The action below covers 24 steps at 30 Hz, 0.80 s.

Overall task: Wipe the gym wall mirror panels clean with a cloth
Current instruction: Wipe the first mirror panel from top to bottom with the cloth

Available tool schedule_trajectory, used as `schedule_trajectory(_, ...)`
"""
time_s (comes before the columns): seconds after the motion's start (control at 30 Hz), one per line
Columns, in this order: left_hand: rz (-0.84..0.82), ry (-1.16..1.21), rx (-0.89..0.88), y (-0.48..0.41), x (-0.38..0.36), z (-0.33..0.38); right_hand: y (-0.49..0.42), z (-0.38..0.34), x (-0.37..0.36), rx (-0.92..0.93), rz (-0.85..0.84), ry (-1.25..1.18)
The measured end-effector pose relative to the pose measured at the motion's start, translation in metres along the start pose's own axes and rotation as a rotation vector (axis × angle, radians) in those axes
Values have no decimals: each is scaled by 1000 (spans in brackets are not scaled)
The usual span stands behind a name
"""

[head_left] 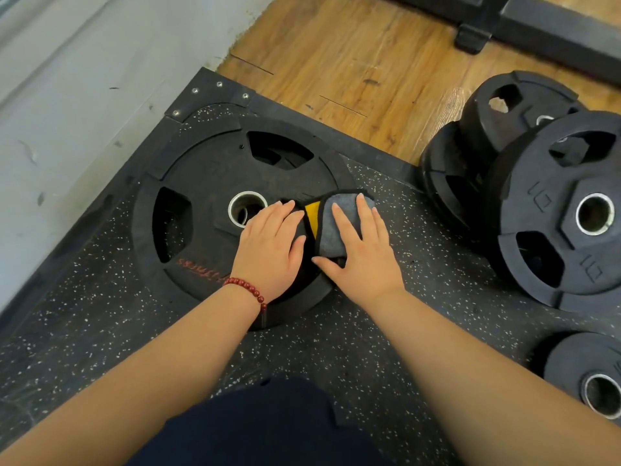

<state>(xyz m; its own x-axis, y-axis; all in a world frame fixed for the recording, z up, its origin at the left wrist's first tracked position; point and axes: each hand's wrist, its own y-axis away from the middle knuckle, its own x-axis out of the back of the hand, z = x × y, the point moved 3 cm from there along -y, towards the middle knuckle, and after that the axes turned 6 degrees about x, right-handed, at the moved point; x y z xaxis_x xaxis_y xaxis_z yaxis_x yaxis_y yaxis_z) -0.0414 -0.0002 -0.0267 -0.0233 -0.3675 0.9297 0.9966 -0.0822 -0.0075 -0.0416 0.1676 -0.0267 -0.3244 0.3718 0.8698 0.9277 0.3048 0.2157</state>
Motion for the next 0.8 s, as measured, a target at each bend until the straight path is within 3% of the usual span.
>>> schedule_trajectory(0.2, 2, 19, 0, 1, -1, -1, -1, 0, 2, -14, 20, -64)
schedule_trajectory(0.33, 22, 2, -14, 3, 3, 2, -2, 4, 6, 22, -40, 55)
schedule_trajectory(0.5, 25, -125, -87, 6, 16, 7, 1, 6, 8, 142, 24, 286)
schedule_trajectory(0.63, 4, -187, -100, 13, 34, 15, 8, -1, 19, 245, 109, 324)
schedule_trajectory(0.8, -17, -235, -51, 31, 67, 37, 27, -23, 52, 351, 87, 312)
